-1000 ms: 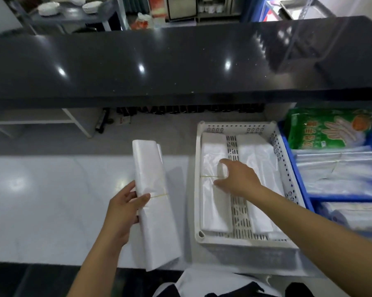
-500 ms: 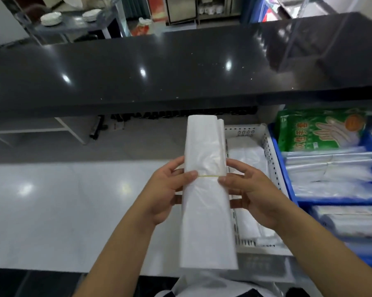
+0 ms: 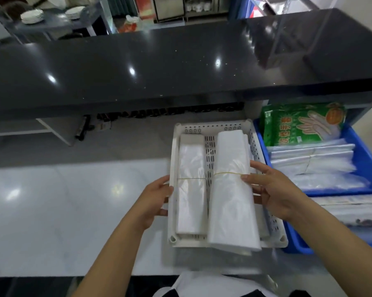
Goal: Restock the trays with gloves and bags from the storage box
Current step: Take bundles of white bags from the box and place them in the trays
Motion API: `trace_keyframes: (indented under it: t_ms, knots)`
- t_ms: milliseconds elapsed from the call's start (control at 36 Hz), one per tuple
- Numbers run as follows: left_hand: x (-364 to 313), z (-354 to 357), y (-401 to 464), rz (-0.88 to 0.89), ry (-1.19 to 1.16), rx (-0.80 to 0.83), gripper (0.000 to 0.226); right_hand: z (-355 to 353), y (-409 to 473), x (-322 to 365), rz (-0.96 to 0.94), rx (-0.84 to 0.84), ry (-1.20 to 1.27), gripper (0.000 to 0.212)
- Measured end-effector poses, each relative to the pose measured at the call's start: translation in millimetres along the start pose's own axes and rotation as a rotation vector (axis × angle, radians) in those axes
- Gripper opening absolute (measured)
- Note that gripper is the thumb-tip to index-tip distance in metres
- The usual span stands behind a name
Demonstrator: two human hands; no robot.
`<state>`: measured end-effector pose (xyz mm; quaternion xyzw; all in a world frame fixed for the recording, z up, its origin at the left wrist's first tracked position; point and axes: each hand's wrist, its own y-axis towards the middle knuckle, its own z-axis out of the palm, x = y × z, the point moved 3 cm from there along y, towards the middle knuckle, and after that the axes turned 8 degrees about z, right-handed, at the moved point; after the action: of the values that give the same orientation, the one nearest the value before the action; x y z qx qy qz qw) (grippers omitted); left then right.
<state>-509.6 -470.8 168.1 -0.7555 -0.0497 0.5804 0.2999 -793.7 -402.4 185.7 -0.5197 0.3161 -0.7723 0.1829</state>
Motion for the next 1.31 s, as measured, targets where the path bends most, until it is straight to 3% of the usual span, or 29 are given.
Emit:
trace_keyframes:
  t_ms: [361,472,556,778,944,1167,1306]
  knots:
    - [5,11,-2,0.012,0.002,0.035,0.041,49,40,18,-0.021,0.063,-0.217,0.046]
    - [5,12,-3,0.009,-0.003,0.037,0.042,72,52,6,-0.030,-0.108,-0.571,0.069]
    - [5,12,-2,0.018,-0.009,0.030,0.043,80,53,-9,-0.094,-0.184,-0.782,0.072]
    - [6,15,-1,0.048,0.003,-0.002,0.049,78,54,-22,-0.156,-0.237,-0.777,0.077]
    - [8,16,-1,0.052,0.016,-0.020,0.050,81,50,-25,-0.193,-0.275,-0.823,0.054]
    - [9,15,-3,0.025,0.018,-0.074,0.047,69,49,-22,-0.209,-0.157,-0.835,0.062]
    - [13,16,0,0.020,0.057,-0.119,0.048,54,42,-16,-0.319,-0.098,-0.928,0.068]
